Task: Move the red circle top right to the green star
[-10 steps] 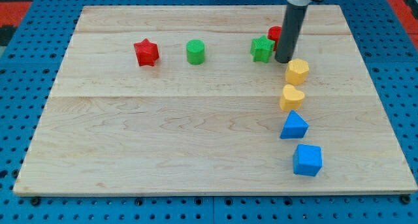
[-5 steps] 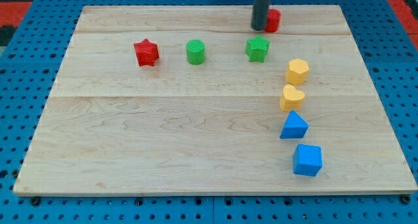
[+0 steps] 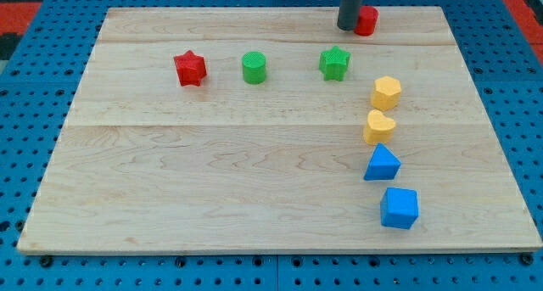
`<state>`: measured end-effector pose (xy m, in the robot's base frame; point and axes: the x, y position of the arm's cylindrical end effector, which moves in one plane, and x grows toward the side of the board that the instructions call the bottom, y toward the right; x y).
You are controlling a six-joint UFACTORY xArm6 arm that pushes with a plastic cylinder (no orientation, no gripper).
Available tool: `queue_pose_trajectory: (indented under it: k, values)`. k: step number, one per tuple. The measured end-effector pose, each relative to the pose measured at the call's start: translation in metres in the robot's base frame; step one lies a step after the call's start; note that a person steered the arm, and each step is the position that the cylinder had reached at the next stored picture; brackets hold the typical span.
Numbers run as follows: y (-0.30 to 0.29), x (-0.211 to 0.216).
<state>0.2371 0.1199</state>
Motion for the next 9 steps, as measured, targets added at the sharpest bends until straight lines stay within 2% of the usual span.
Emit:
queue_pose_trajectory:
  k: [1,2,3,4,5,6,7,8,9]
  values:
    - [0.059,0.004]
    - [0.085,0.065]
    - [0.144,0.097]
    - [0.225,0.044]
    - [0.217,-0.001]
    - [0.162,-0.046]
    - [0.106,-0.022]
    - [0.093,-0.003]
    - [0.134,0.050]
